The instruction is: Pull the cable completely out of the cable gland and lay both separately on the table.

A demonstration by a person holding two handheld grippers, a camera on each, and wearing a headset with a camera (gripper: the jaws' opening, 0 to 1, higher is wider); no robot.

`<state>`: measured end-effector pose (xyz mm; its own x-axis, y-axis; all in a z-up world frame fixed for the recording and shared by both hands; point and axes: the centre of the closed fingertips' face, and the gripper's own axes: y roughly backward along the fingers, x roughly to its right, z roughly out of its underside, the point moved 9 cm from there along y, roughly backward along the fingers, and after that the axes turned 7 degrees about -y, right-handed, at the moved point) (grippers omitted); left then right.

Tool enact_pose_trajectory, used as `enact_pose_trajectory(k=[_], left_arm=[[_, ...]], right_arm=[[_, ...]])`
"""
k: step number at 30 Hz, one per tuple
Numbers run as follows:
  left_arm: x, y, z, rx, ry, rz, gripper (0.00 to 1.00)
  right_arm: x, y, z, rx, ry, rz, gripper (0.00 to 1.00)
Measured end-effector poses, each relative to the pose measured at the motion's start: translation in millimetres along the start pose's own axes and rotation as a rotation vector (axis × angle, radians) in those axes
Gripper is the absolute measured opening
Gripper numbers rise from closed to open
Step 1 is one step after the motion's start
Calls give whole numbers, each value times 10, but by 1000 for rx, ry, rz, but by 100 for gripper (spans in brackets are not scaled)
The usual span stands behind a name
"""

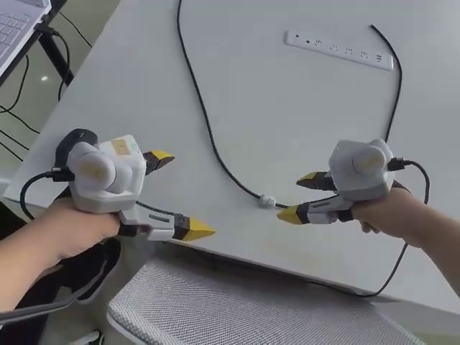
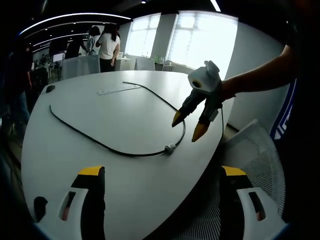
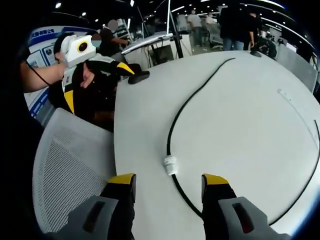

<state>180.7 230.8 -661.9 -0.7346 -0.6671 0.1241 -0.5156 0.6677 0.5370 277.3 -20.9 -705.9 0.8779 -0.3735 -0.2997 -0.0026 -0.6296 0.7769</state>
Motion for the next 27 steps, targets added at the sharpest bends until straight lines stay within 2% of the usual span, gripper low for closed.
enact_pose_trajectory(k=[2,6,12,18,22,27], left_arm=[[-3,-10,7,-1,1,2,95],[0,-22,17,-11,-4,8,95],[-4,-22,23,-13,-4,10,95],[-18,-15,52,-16,2,7,94],[-36,-6,55,-21,-2,11,94],[-62,3,46,-18,4,6,93]], right_arm=[[7,-50,-5,-33,22,-4,49],[15,-130,-23,-65,45,-20,44],[61,-227,-62,-82,47,-37,40],[67,-329,-53,-129,90,-54,34],[88,-373,-43,-146,95,-67,27],[95,-420,-30,-163,107,-72,25]])
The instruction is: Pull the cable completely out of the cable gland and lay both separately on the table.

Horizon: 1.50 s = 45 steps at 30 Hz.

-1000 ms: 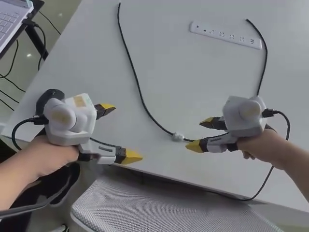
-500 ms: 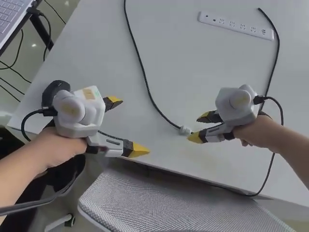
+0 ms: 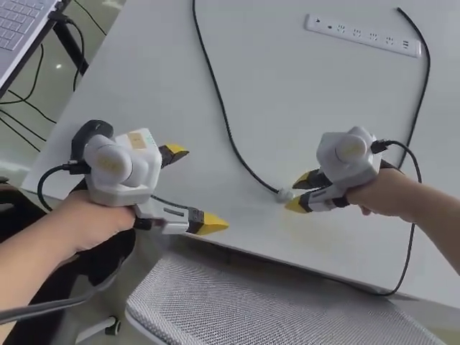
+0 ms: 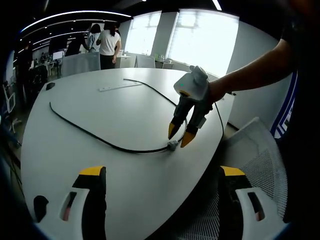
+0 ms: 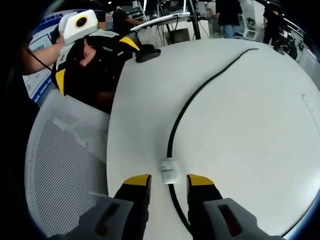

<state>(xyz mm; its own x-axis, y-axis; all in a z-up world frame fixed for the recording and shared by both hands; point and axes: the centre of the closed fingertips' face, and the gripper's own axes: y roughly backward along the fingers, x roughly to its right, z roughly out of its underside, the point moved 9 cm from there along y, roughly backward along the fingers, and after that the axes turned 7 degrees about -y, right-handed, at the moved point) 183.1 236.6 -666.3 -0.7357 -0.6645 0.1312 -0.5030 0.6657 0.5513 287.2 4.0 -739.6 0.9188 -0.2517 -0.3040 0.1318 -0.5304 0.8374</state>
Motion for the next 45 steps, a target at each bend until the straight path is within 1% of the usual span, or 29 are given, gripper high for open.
enact_pose_trajectory(k=[3,7,11,15,18,23,25,26,29,32,35,40,42,45], left_arm=[[-7,-2,0,-1,-1,3,92],[-6,0,4,-6,-4,11,91],[-19,0,25,-12,0,14,91],[-24,-11,31,-9,3,16,90],[-19,-31,42,-18,1,23,90],[-17,-47,36,-15,3,26,89],[-21,-55,38,-7,8,26,90],[-23,-57,33,2,14,25,90],[-19,-52,30,-1,12,27,89],[-5,-51,11,5,11,28,90],[9,-49,-56,54,39,26,92],[33,-81,-132,44,14,39,90],[68,-94,-169,46,2,46,90],[89,-126,-199,45,-8,58,90]], right_arm=[[9,-14,6,-12,10,1,23],[19,-19,-11,-7,15,-1,18],[13,-47,0,-28,32,-15,9],[14,-55,-18,-18,37,-11,9],[12,-56,-24,-20,28,-13,9],[3,-51,-29,-20,45,-3,8],[6,-54,-31,-23,31,0,8],[9,-55,-31,-24,8,-2,7],[13,-53,-30,-29,-5,-1,7],[7,-22,-41,-32,-16,-4,7],[-21,29,-57,-24,-25,-13,7],[-21,92,-62,-12,-36,-17,6],[-50,136,-82,-11,-35,-17,6],[-122,212,-113,-9,-30,-18,6]])
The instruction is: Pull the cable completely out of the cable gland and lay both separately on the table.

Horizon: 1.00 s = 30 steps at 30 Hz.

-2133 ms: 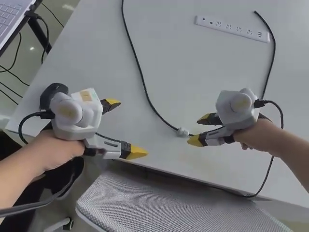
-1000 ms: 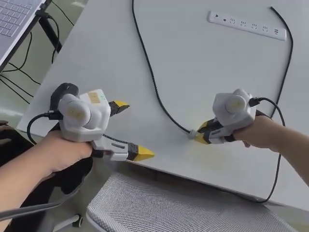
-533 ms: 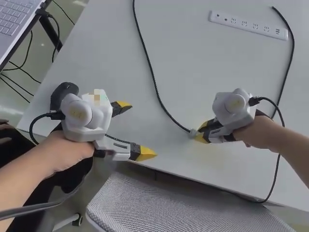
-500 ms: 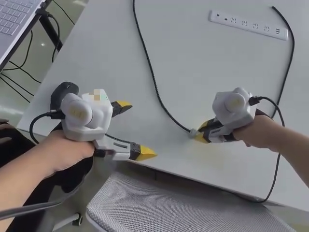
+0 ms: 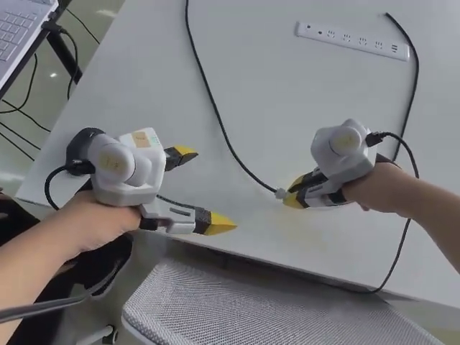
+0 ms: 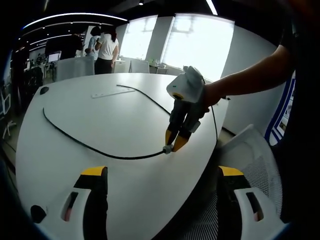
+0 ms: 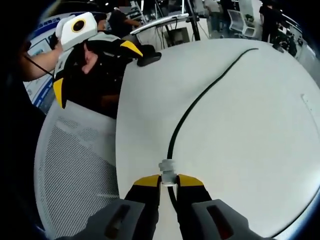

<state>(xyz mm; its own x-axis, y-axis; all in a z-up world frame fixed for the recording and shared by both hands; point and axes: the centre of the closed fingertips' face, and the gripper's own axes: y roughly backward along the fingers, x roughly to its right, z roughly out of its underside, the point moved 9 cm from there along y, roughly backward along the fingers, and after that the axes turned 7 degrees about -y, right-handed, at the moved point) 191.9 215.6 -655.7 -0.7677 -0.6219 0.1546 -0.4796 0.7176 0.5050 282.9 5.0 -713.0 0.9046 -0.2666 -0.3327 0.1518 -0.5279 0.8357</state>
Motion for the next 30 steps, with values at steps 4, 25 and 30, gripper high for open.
enact_pose_trajectory(k=[4,25,30], left_arm=[[47,-50,-60,-2,-25,24,89],[310,-355,-414,31,-112,146,86],[346,-383,-426,31,-112,172,83]], right_arm=[[-60,71,-43,7,17,-4,6],[-642,648,-196,42,119,18,6],[-729,709,-213,33,178,39,6]])
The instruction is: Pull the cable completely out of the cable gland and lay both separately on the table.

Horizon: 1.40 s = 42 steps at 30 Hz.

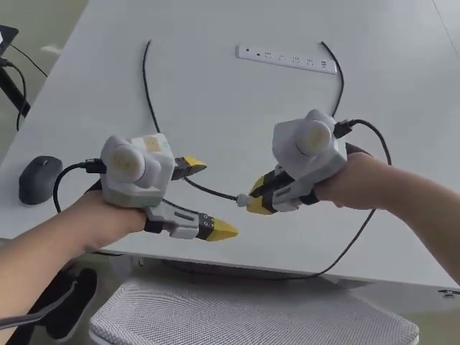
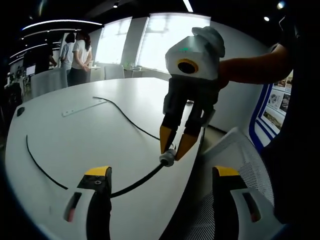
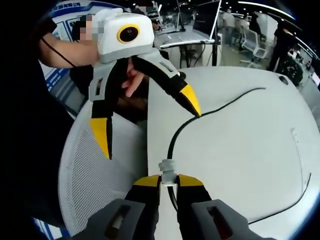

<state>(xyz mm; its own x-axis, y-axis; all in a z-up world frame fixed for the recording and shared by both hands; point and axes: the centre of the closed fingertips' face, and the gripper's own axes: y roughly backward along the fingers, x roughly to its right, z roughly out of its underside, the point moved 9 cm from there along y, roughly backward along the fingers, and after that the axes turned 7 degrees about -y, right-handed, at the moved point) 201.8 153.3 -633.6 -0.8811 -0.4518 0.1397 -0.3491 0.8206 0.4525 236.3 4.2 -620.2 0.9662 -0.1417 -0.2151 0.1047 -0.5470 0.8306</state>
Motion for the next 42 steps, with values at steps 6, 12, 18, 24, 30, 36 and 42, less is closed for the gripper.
enact_pose_trajectory(k=[6,12,18,24,30,36,42], left_arm=[[19,-61,-13,29,21,25,76],[35,-119,-32,46,39,51,69],[38,-123,-44,77,63,78,57],[43,-125,-69,107,56,100,46],[35,-131,-104,132,59,118,37],[66,-161,-88,116,42,139,33],[98,-182,-69,107,12,148,27]], right_arm=[[-82,94,-88,16,43,17,6],[-143,131,-100,3,92,25,6],[-157,135,-99,-9,130,32,6],[-162,154,-129,-5,148,38,6],[-155,182,-130,0,161,35,6],[-178,183,-113,-1,184,25,6],[-190,184,-93,-6,205,26,6]])
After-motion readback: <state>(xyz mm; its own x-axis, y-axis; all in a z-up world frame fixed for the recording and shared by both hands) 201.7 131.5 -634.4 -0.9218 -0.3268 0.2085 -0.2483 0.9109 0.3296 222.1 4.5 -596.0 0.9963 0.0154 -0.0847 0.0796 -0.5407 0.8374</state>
